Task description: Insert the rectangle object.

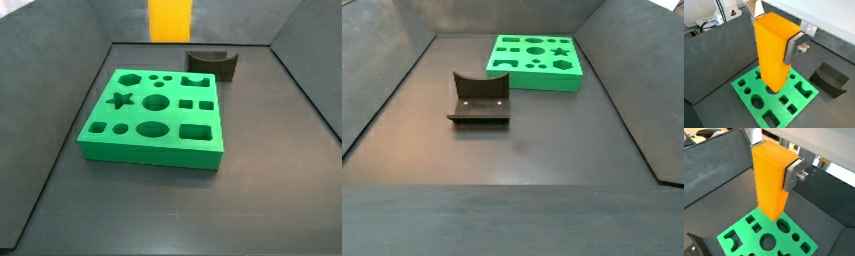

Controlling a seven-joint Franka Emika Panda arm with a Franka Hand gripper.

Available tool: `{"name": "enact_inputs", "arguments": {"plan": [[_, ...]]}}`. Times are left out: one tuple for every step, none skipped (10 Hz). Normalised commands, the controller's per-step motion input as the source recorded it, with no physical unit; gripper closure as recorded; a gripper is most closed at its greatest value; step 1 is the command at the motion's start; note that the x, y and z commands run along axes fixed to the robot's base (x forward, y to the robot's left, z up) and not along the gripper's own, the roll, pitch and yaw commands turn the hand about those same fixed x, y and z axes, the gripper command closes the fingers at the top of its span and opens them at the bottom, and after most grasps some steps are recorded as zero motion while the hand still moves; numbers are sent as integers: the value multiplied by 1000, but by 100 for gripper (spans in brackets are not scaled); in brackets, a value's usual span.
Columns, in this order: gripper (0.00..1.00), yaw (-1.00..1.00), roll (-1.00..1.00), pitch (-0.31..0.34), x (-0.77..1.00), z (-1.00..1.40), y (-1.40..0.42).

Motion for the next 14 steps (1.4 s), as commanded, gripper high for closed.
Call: {"name": "enact_inputs", "arguments": {"plan": [[100, -140, 4, 0, 957, -909, 0], [100, -134, 6, 0, 1000, -1000, 0], [100, -80, 0, -19, 1000, -1000, 0], [100, -20, 30, -6, 1000, -831, -9], [100, 31, 144, 0, 843, -729, -277], [100, 86, 154, 0, 626, -834, -486], [100, 0, -23, -29, 406, -774, -314], [100, 0, -59, 0, 117, -549, -220], [100, 0, -36, 21, 46, -306, -117], [100, 0, -47, 0, 0, -157, -49], [100, 26, 0, 0, -89, -240, -200], [100, 0, -11, 0, -189, -177, -200], [100, -43, 0, 0, -240, -160, -140], [100, -54, 0, 0, -131, -251, -109]]}}
